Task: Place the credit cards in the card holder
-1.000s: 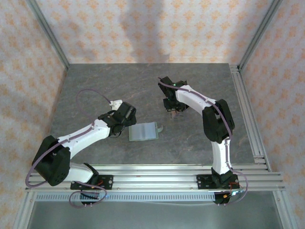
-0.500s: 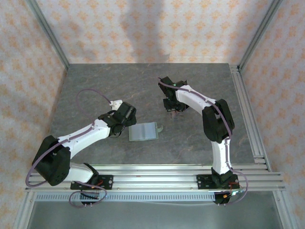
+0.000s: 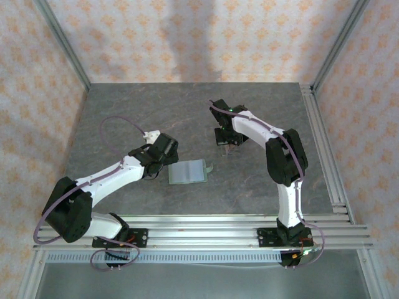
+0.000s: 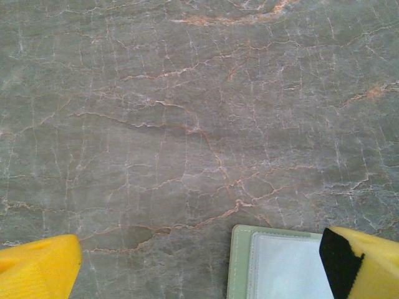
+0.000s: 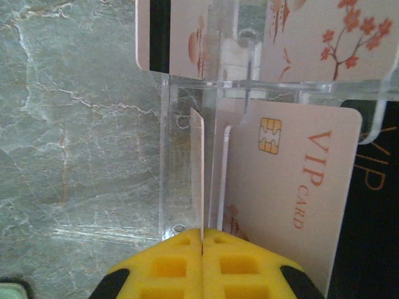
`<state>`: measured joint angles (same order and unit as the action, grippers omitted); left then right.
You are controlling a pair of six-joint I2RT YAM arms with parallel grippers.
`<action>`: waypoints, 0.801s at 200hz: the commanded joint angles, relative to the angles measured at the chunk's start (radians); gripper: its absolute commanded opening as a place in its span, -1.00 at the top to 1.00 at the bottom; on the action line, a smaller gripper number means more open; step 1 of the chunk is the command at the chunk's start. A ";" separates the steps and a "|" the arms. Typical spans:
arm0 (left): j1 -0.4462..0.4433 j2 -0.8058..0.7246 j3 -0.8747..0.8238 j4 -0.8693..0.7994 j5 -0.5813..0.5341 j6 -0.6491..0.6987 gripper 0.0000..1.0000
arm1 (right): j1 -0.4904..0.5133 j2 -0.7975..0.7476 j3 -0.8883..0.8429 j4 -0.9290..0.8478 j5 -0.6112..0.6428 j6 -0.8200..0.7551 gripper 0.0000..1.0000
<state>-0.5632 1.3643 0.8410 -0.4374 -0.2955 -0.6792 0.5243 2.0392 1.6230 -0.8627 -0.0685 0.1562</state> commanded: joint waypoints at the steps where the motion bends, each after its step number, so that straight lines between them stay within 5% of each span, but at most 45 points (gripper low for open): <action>1: -0.009 0.006 -0.003 0.005 -0.015 0.006 -0.99 | -0.014 -0.005 -0.015 -0.001 -0.035 0.004 0.97; 114: -0.010 -0.031 -0.015 -0.029 -0.055 0.066 -1.00 | -0.019 -0.211 0.004 0.032 -0.185 0.062 1.00; 160: -0.009 -0.046 -0.034 -0.038 -0.045 0.128 -1.00 | -0.017 -0.379 -0.167 0.216 -0.351 0.165 1.00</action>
<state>-0.5632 1.3426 0.8310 -0.4393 -0.3008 -0.5995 0.5068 1.7550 1.5600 -0.7700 -0.2996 0.2386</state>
